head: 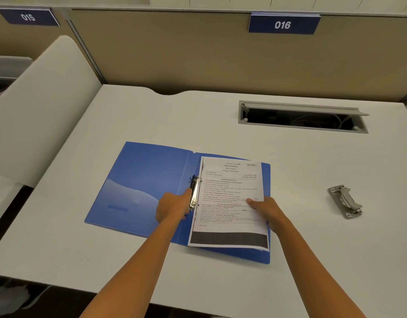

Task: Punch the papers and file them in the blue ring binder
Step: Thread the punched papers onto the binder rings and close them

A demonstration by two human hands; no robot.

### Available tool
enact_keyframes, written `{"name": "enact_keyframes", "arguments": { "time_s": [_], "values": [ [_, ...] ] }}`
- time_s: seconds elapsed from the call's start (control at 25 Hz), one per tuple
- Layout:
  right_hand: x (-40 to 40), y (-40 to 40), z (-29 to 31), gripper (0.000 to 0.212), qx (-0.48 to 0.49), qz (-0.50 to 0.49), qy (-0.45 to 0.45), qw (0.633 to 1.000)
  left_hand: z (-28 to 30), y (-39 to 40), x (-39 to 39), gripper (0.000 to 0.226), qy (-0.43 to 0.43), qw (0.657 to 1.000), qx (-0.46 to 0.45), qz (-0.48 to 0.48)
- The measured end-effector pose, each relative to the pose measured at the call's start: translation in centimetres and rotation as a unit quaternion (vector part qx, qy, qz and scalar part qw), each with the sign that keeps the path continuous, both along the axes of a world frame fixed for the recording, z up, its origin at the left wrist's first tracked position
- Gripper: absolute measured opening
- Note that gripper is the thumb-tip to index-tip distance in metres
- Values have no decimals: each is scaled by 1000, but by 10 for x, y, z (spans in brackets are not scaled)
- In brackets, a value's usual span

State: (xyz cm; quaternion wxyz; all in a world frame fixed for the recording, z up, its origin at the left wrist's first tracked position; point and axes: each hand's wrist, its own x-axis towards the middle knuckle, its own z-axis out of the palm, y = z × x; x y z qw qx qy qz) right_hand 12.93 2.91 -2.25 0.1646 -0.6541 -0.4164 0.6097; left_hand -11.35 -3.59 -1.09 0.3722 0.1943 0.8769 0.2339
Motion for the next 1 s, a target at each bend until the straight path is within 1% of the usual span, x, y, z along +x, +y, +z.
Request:
{"name": "enact_keyframes", "arguments": {
  "time_s": [0.08, 0.2, 0.28, 0.36, 0.4, 0.44, 0.48, 0.52, 0.56, 0.6, 0.64, 0.72, 0.76, 0.8, 0.88, 0.92, 1.0],
  "values": [
    [0, 0, -3, 26, -8, -2, 1, 1000, 1, -7, 4, 53, -100, 994, -33, -8],
    [0, 0, -5, 24, -16, -5, -6, 1000, 6, -13, 7, 44, -220, 974, -60, -2],
    [1, 2, -7, 25, -7, -4, -10, 1000, 10, -16, 7, 36, -262, 963, -61, -20],
    [0, 1, -10, 32, 17, 11, -37, 999, 8, -17, 5, 29, -265, 962, -53, -30],
    [-1, 0, -11, 39, 38, 19, -74, 996, 8, -18, 4, 26, -263, 963, -47, -27],
    [-2, -1, -12, 46, 69, 24, -132, 989, 7, -18, 5, 23, -264, 963, -44, -21],
    [-7, -3, -9, 55, 113, 31, -209, 971, 7, -18, 5, 19, -269, 962, -41, -16],
    [-13, -8, -3, 63, 167, 39, -285, 943, 7, -18, 5, 14, -277, 960, -41, -11],
    [-22, -14, 6, 70, 227, 49, -328, 916, 8, -18, 5, 10, -284, 958, -43, -6],
    [-33, -22, 16, 73, 279, 65, -322, 902, 8, -16, 4, 7, -290, 956, -47, -3],
    [-43, -32, 26, 73, 307, 99, -277, 905, 8, -15, 4, 6, -298, 953, -56, -2],
    [-62, -60, 42, 70, 298, 204, -154, 920, 9, -10, 2, 9, -309, 948, -83, -12],
    [-68, -76, 48, 70, 281, 260, -115, 917, 11, -8, 2, 12, -312, 945, -97, -20],
    [-72, -90, 51, 72, 278, 313, -103, 903, 12, -6, 2, 16, -314, 943, -109, -31],
    [-75, -108, 45, 70, 322, 387, -145, 852, 12, -5, 1, 21, -315, 940, -119, -47],
    [-75, -112, 38, 62, 351, 397, -178, 829, 11, -6, 1, 22, -315, 941, -117, -49],
    [-77, -113, 28, 41, 402, 366, -220, 810, 10, -8, 1, 21, -316, 942, -105, -44]
  ]
}}
